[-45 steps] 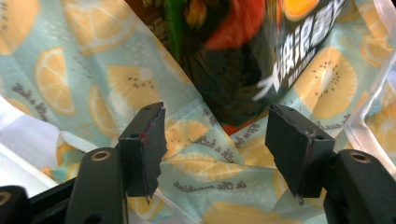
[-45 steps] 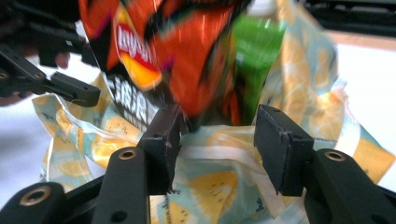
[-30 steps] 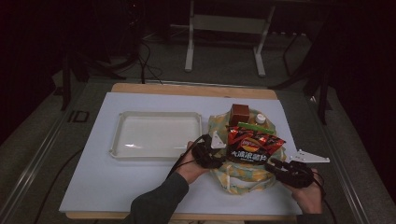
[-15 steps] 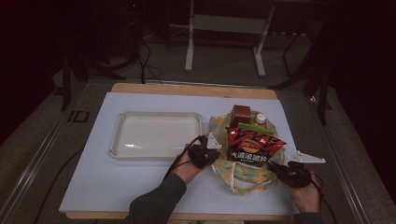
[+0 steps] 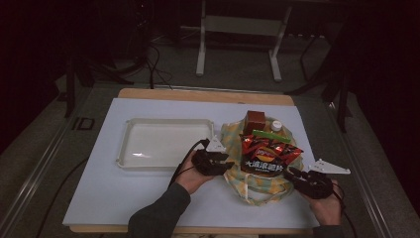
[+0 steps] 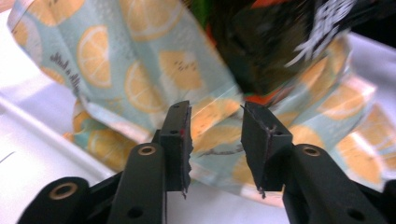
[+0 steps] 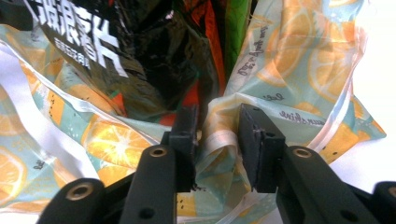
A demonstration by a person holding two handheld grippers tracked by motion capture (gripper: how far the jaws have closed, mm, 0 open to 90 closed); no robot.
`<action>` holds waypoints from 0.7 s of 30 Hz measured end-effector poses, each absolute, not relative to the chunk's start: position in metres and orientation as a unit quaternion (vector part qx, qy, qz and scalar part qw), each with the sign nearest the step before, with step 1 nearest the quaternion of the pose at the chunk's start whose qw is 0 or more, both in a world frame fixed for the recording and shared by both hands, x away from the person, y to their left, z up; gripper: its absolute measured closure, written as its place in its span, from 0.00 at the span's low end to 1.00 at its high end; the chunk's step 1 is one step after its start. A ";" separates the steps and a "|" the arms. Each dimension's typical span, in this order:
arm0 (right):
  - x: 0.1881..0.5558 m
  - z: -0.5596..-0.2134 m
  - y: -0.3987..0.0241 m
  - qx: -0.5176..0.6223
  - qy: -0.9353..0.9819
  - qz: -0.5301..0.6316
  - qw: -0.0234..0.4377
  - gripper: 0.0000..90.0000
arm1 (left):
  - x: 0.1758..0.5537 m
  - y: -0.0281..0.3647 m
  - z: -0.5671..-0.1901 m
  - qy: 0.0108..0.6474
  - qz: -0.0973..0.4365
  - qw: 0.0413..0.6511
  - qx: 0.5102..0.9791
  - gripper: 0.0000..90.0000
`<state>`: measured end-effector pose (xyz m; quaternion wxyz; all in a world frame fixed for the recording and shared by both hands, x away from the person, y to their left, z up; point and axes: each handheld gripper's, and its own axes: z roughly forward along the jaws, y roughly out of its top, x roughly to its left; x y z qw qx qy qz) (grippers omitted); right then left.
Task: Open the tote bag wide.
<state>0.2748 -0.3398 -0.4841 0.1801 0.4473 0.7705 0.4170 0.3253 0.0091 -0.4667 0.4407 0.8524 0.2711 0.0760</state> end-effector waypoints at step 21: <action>0.269 -0.457 -0.341 0.438 0.752 0.454 0.189 0.59 | 0.316 0.038 -0.470 0.301 0.081 0.462 0.830 0.55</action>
